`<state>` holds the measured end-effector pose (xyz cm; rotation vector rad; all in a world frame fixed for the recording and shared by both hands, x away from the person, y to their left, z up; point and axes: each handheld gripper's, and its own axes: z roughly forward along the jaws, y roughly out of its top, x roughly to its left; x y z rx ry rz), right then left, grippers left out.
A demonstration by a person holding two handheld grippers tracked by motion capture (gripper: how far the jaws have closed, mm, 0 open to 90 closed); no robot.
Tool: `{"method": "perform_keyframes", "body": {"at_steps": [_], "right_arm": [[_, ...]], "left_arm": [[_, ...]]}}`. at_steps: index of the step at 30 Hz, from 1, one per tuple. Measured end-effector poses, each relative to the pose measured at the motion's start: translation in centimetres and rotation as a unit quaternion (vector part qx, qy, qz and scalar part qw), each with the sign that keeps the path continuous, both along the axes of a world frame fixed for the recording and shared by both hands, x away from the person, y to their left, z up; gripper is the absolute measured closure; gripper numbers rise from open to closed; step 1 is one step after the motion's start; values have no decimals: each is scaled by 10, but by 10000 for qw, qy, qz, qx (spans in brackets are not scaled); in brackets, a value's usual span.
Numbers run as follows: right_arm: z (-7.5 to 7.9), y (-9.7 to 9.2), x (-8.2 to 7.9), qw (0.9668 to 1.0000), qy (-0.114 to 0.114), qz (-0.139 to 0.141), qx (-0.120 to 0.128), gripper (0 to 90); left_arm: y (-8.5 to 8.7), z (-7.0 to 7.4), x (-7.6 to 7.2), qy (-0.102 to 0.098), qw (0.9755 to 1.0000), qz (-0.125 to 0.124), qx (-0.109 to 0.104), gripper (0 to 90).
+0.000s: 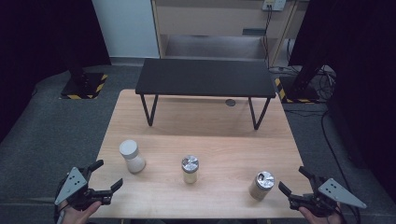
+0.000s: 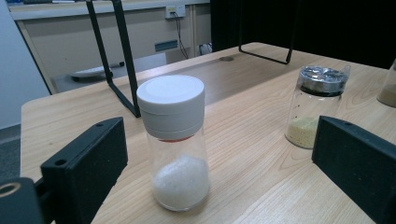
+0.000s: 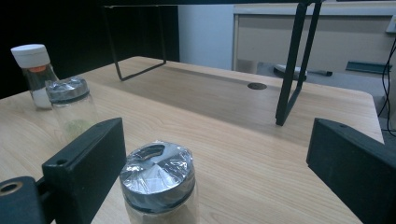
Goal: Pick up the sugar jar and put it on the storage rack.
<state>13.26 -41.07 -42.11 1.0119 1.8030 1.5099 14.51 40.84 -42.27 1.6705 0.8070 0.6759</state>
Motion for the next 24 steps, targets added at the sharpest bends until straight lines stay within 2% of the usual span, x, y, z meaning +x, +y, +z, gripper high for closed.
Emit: {"method": "perform_keyframes", "body": {"at_steps": [11, 15, 18, 24], "right_arm": [[-1, -1, 0, 10000, 3, -28, 51, 55], [-2, -3, 0, 9999, 9, -45, 91, 55], [-1, -2, -2, 10000, 8, -25, 51, 55], [0, -1, -2, 10000, 6, 12, 13, 54]], "left_arm": [[0, 0, 1, 20, 10000, 38, -17, 23], [3, -2, 1, 30, 9999, 37, -135, 23], [1, 0, 1, 21, 10000, 3, -41, 23], [1, 0, 2, 92, 9999, 13, -43, 23]]}}
